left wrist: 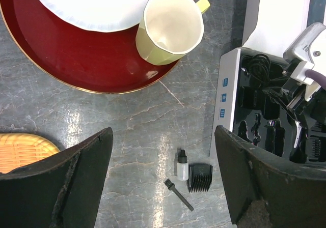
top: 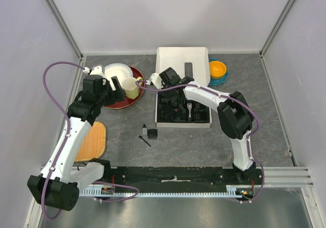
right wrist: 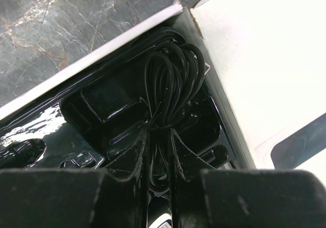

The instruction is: Sort the hair-cutting tools

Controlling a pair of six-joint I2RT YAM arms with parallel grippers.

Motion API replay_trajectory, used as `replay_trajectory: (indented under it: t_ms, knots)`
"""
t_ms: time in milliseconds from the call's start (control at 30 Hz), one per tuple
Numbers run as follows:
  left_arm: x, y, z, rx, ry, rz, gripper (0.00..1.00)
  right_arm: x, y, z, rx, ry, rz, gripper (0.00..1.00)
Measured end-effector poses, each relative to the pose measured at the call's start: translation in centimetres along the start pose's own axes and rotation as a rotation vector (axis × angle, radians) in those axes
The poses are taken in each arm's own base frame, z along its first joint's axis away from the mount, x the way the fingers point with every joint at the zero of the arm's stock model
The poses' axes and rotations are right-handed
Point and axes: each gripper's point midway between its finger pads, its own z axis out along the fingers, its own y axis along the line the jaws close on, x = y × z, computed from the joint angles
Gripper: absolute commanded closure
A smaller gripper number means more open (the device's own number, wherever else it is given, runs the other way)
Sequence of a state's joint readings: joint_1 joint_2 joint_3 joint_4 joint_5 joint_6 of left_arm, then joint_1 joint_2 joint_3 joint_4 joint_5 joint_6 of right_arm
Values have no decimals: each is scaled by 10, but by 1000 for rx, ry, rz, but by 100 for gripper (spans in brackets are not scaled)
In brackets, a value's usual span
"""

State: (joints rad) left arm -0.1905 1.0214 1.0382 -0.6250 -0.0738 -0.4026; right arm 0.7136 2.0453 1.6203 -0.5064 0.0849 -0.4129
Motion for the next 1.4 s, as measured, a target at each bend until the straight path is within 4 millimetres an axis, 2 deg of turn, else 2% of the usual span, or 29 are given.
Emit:
replay_trajectory:
  t_ms: [333, 633, 733, 833, 933, 1067, 1167, 1267, 1400]
  knots:
    - [5, 2, 5, -7, 21, -1, 13, 7, 2, 8, -55, 5, -35, 64]
    - [7, -1, 6, 10, 32, -1, 13, 18, 2, 14, -57, 44, -38, 38]
    - [7, -1, 6, 13, 34, -2, 13, 17, -3, 13, -36, 40, -22, 38]
    - [6, 0, 6, 12, 33, -4, 13, 11, -6, 8, -19, 9, 10, 40]
    - [6, 0, 6, 13, 34, -4, 13, -1, -9, -6, -2, -40, 64, 45]
    - [7, -2, 5, 25, 39, -5, 13, -24, -20, -31, 41, -124, 166, 58]
    - [8, -3, 6, 28, 43, -5, 13, -32, -29, -45, 103, -153, 312, 68]
    - [10, -3, 8, 30, 52, -6, 13, -29, -29, -46, 131, -148, 467, 75]
    - [12, -6, 11, 45, 68, -8, 14, -3, -12, -34, 136, -78, 686, 79]
